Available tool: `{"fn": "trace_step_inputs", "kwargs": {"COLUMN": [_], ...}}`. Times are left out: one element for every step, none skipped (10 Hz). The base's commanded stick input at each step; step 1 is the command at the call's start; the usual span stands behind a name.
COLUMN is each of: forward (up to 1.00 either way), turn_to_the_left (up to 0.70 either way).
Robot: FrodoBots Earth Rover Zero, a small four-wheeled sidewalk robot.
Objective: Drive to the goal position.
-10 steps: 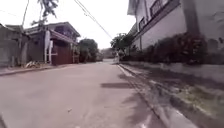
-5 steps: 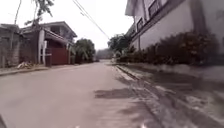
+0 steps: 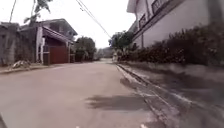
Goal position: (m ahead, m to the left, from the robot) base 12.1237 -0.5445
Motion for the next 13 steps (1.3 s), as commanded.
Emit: {"fn": "trace_step_inputs", "kwargs": {"forward": [1.0, 1.0, 1.0, 1.0, 1.0, 1.0, 1.0, 1.0, 1.0, 1.0, 1.0, 1.0, 1.0], "turn_to_the_left": [-0.34, -0.32, 0.0, 0.0, 0.0, 0.0, 0.0, 0.0, 0.0, 0.0, 0.0, 0.0, 0.0]}}
